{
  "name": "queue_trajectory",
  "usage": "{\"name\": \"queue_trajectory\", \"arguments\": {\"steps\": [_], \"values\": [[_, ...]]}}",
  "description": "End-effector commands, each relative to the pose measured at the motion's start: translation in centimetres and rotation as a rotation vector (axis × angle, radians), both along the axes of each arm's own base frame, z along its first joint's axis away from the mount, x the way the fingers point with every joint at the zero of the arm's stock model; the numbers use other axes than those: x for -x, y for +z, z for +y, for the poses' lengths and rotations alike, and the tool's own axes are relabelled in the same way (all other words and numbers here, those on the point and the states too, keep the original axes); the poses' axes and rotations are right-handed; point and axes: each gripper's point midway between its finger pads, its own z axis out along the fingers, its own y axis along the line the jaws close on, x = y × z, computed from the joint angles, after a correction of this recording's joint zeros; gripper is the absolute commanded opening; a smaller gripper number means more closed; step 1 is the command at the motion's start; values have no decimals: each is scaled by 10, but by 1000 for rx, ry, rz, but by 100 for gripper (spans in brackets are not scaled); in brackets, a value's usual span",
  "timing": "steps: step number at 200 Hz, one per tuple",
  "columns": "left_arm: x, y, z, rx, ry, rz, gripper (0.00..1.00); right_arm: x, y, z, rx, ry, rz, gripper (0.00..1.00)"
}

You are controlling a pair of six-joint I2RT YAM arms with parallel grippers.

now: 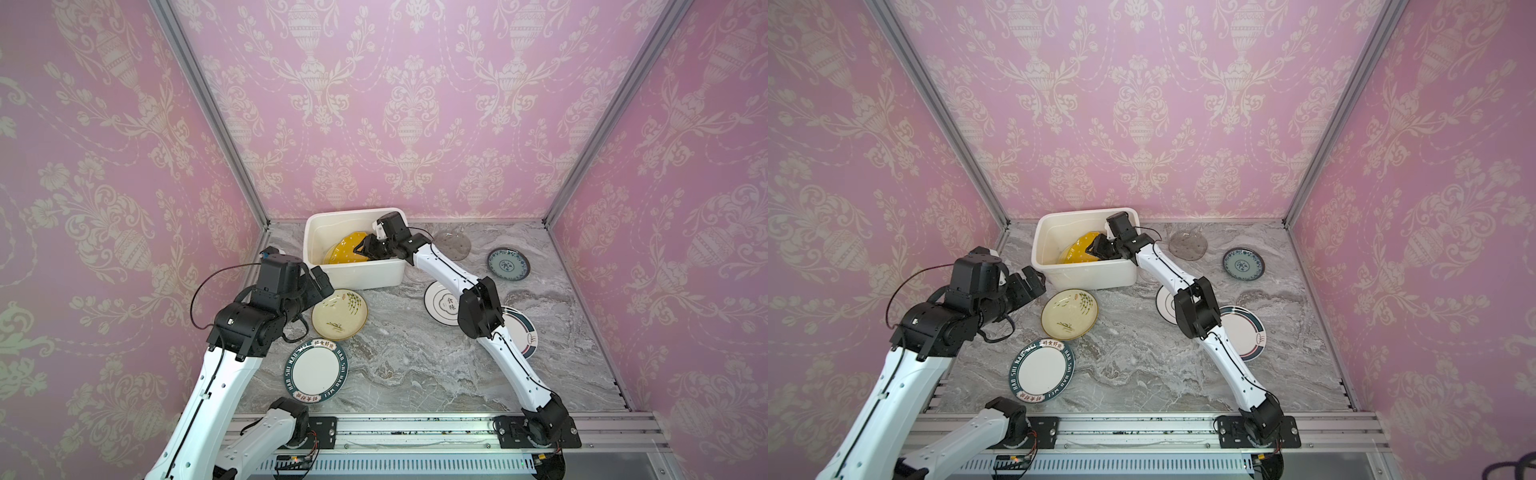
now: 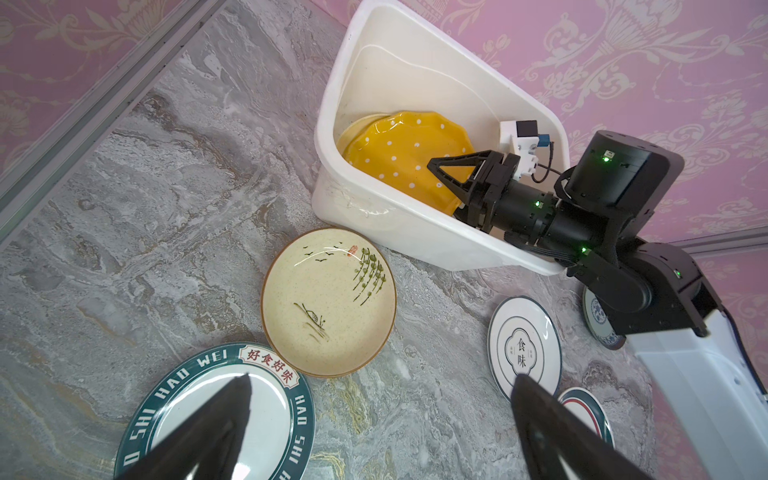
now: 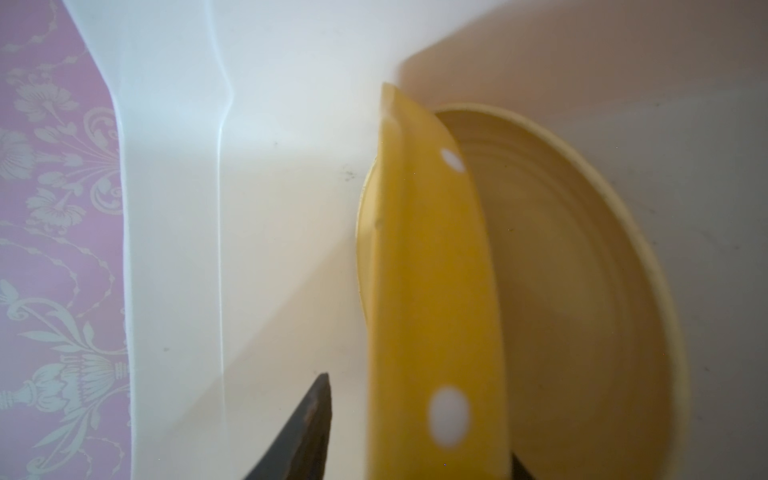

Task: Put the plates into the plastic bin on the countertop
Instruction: 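Lower the yellow polka-dot plate into the white bin with the right gripper, then open the right gripper and raise it out of the bin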

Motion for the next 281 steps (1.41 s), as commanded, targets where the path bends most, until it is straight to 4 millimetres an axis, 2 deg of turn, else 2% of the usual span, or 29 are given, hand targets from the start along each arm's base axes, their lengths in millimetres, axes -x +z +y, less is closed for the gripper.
{"name": "queue_trajectory", "arguments": {"steps": [1, 63, 109, 127, 158, 232, 257, 281], "values": [[6, -4, 1, 22, 4, 11, 99, 13, -4, 3, 70, 50, -28, 51], [6, -5, 0, 35, 1, 22, 99, 26, -20, -30, 300, 81, -52, 59], [6, -8, -1, 43, 2, 34, 99, 32, -21, -46, 416, 125, -106, 72], [4, -9, -1, 44, 0, 39, 99, 30, -18, -45, 420, 131, -127, 80], [1, -11, -2, 42, -2, 49, 99, 30, -18, -38, 400, 156, -152, 85], [-8, -18, -3, 42, -1, 78, 99, 38, -31, -16, 341, 247, -167, 87], [-13, -19, -2, 41, 0, 80, 99, 39, -29, -11, 315, 268, -181, 88], [-15, -17, -1, 40, 0, 76, 99, 40, -12, -4, 265, 291, -212, 90]]}}
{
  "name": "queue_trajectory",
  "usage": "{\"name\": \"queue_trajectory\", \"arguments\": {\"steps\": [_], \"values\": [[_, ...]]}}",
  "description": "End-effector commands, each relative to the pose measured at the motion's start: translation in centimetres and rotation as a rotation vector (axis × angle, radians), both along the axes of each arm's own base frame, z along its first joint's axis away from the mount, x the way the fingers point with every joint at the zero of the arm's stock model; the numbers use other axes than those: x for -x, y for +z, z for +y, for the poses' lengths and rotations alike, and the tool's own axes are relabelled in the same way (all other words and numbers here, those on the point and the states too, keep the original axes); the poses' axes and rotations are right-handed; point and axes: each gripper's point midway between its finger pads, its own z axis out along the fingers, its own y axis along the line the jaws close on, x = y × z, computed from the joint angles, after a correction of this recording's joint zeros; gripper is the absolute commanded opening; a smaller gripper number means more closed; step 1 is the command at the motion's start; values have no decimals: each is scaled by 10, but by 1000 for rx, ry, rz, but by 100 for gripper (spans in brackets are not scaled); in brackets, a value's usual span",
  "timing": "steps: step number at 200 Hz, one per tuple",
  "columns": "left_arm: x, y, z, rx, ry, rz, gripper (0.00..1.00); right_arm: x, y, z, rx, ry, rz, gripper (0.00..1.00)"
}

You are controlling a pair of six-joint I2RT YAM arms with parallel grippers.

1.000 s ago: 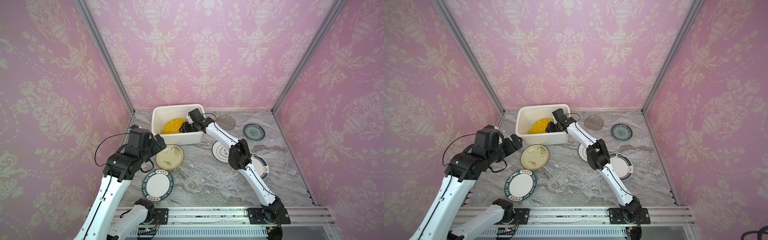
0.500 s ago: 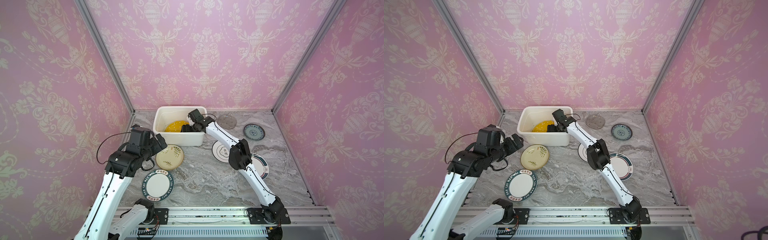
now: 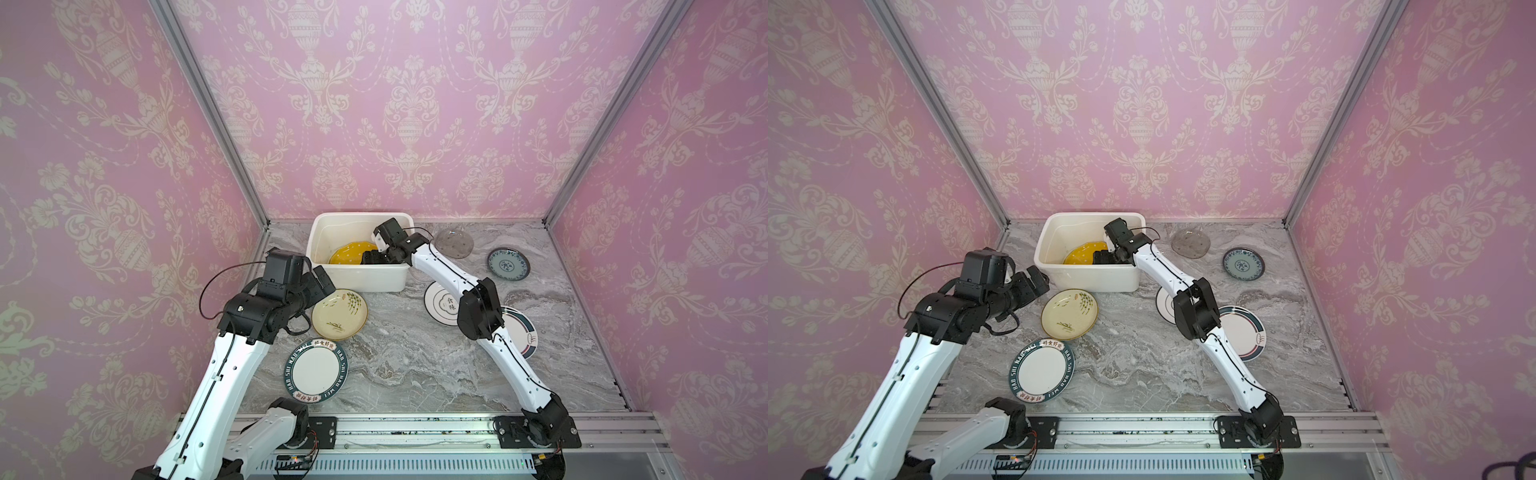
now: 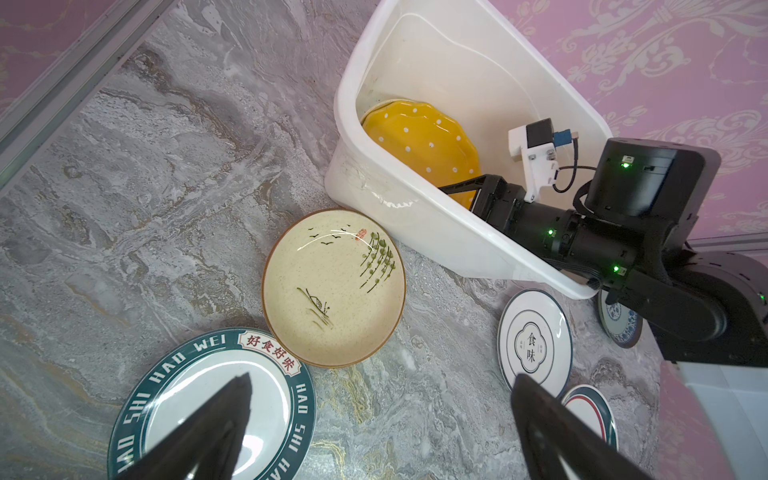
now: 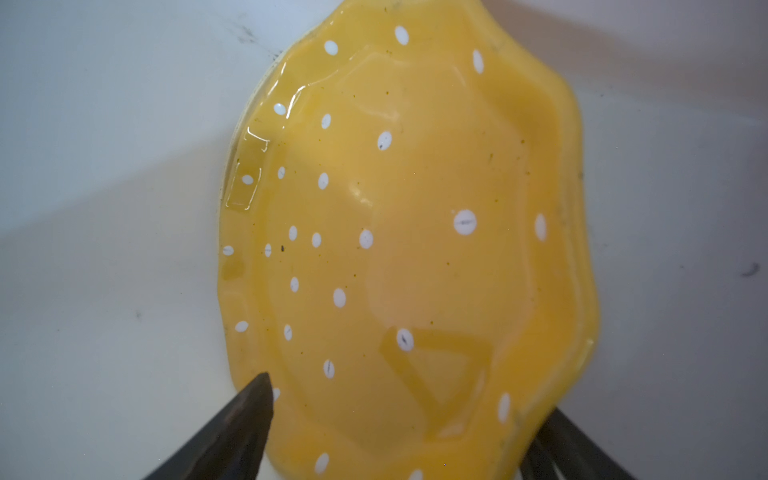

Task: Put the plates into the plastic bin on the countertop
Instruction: 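Open the right gripper and raise it out of the bin, then move the right gripper to the green-rimmed white plate's edge nearest the robot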

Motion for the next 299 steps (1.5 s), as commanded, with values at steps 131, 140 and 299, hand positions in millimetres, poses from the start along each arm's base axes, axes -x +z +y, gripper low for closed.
{"name": "queue_trajectory", "arguments": {"steps": [131, 140, 299], "values": [[10, 38, 9, -35, -42, -112, 99, 22, 156, 15, -188, 127, -235, 100], [12, 41, 12, -57, -44, -109, 99, 23, 161, 14, -191, 126, -239, 100], [47, 33, 14, -17, -13, 127, 99, 118, 300, -48, -428, -5, -223, 97]]}}
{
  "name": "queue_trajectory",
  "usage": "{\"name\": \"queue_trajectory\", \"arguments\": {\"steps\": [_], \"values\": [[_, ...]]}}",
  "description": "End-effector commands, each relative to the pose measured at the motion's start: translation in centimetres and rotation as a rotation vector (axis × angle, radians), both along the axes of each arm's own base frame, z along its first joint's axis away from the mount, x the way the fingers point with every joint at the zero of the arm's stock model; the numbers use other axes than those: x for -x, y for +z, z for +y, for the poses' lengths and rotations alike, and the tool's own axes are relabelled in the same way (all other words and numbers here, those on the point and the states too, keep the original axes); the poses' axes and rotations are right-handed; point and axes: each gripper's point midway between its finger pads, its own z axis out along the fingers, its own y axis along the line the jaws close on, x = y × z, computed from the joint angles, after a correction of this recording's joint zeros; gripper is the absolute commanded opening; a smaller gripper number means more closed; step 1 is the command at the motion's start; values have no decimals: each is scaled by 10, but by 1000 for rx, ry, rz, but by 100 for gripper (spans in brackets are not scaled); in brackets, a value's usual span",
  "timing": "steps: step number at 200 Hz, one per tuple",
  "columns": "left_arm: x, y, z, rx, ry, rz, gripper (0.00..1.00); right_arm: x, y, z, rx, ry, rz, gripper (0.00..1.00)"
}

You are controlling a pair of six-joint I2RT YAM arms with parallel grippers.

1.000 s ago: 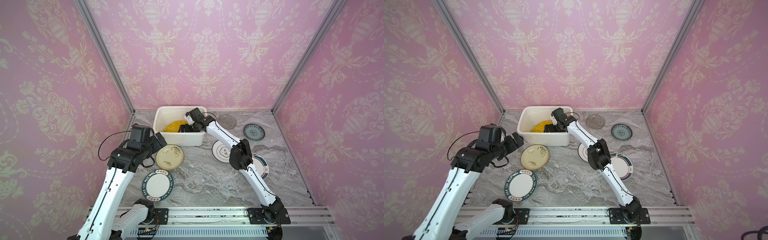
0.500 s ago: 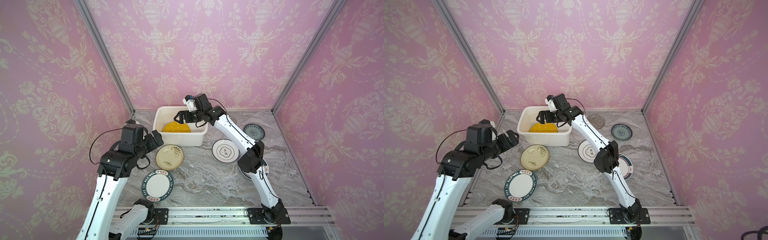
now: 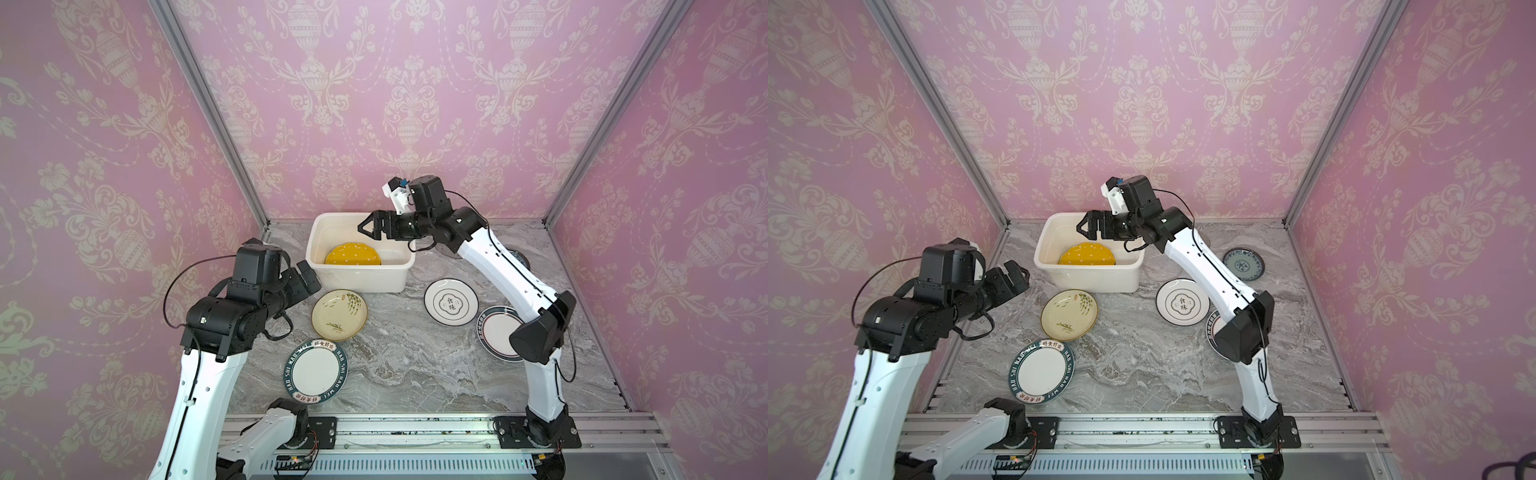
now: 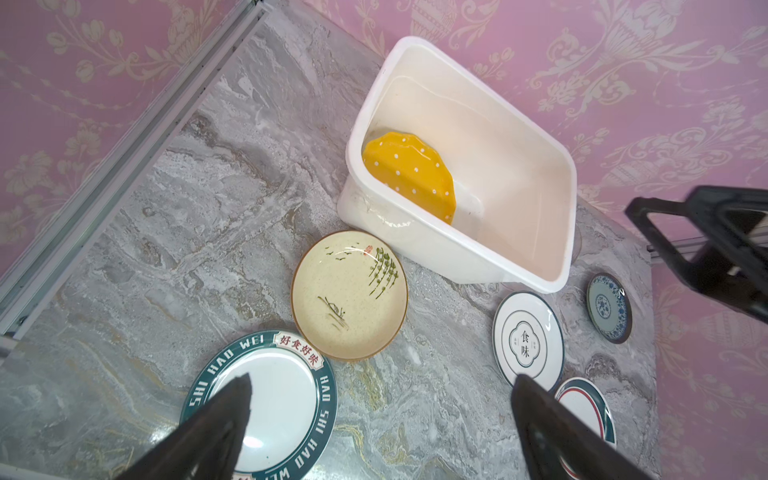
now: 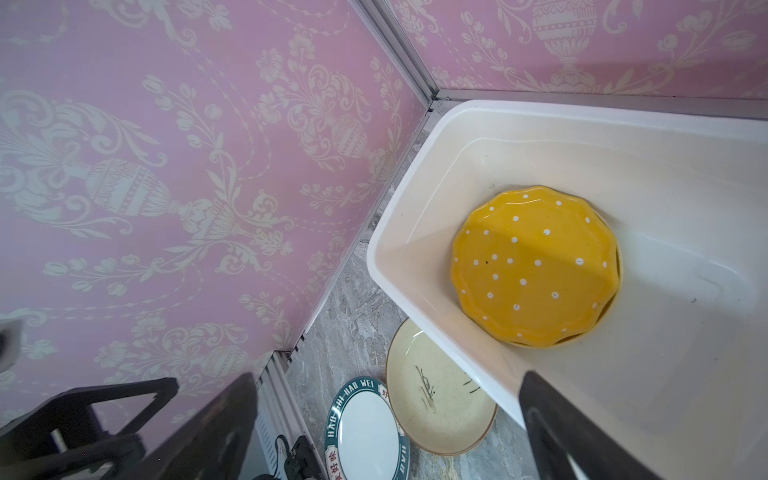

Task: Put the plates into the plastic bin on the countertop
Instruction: 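Move the right gripper to the green-rimmed white plate's edge nearest the robot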

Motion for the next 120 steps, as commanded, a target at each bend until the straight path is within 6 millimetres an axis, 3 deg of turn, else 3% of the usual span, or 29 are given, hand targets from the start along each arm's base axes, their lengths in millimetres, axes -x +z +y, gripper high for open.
{"name": "queue_trajectory", "arguments": {"steps": [1, 18, 40, 72, 99, 120], "values": [[18, -24, -6, 47, 1, 157, 99, 26, 23, -12, -85, -33, 30, 97], [24, -43, -17, 95, -29, 249, 99, 44, 15, -27, -72, -50, 60, 96], [33, -63, -37, 193, -84, 340, 99, 64, -9, -49, -29, -79, 99, 95], [46, -73, -50, 271, -117, 374, 99, 94, -46, -73, 31, -84, 174, 95], [60, -75, -44, 244, -120, 391, 99, 118, -73, -80, 46, -44, 257, 95], [74, -82, -19, 128, -50, 415, 99, 131, -91, -79, 25, -37, 317, 93]]}}
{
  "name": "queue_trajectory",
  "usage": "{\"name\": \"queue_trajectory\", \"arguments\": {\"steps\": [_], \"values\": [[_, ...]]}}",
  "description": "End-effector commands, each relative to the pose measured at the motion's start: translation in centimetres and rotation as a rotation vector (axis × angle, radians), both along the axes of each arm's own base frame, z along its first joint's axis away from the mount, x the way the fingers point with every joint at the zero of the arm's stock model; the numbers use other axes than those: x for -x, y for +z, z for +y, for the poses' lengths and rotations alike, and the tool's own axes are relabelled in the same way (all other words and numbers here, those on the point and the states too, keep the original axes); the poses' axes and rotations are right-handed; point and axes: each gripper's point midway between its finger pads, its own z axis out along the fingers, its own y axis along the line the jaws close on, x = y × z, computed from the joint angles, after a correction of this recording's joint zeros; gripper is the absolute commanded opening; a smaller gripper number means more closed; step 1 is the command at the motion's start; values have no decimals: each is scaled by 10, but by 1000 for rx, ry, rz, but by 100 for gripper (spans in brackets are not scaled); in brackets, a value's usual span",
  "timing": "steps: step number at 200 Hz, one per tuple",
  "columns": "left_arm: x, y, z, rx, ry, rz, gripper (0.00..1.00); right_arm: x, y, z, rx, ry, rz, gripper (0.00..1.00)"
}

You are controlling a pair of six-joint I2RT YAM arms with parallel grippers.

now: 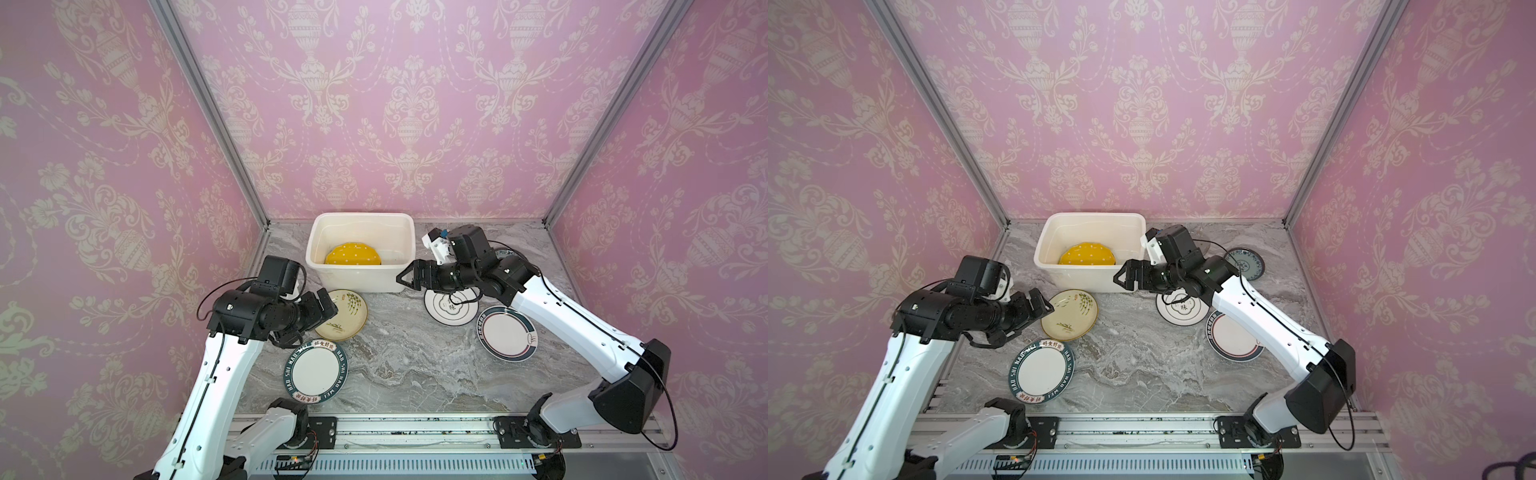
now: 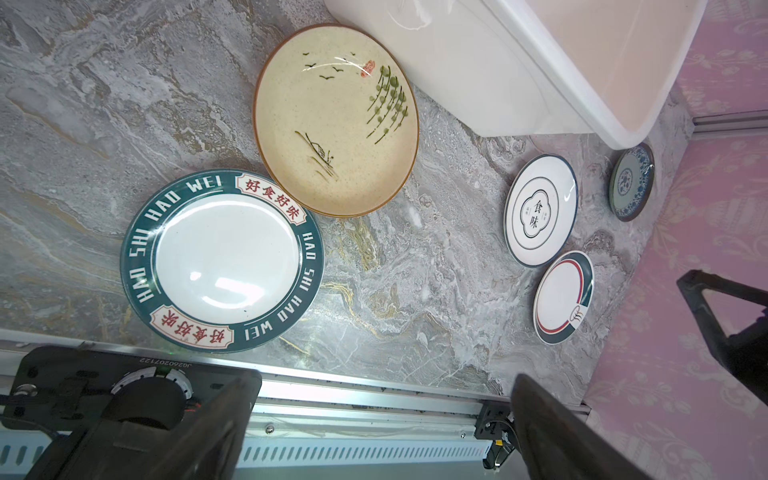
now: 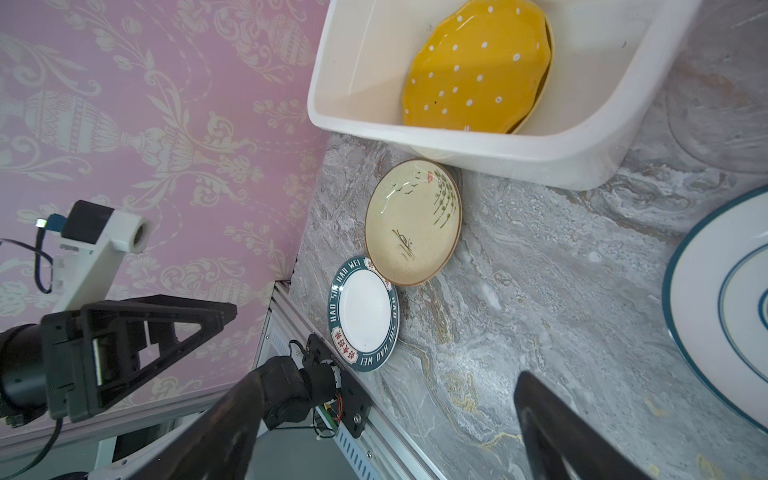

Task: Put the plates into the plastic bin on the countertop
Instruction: 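Move the right gripper to the green-rimmed white plate's edge nearest the robot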

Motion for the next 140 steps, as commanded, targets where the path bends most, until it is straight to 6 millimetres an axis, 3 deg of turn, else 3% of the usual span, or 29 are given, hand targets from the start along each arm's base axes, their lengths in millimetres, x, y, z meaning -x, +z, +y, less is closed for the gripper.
{"name": "queue_trajectory", "arguments": {"steps": [1, 27, 31, 79, 140], "values": [[26, -10, 23, -99, 44, 68, 99, 20, -6, 3, -57, 16, 59, 92], [39, -19, 48, -213, 129, 89, 99, 38, -23, 22, -123, 5, 123, 87], [40, -20, 50, -220, 138, 91, 99, 46, -40, 25, -106, 13, 155, 87], [55, -42, 74, -302, 309, 167, 99, 95, -110, 77, 16, 99, 298, 79], [60, -53, 81, -327, 329, 140, 99, 112, -170, 125, 60, 76, 450, 67]]}}
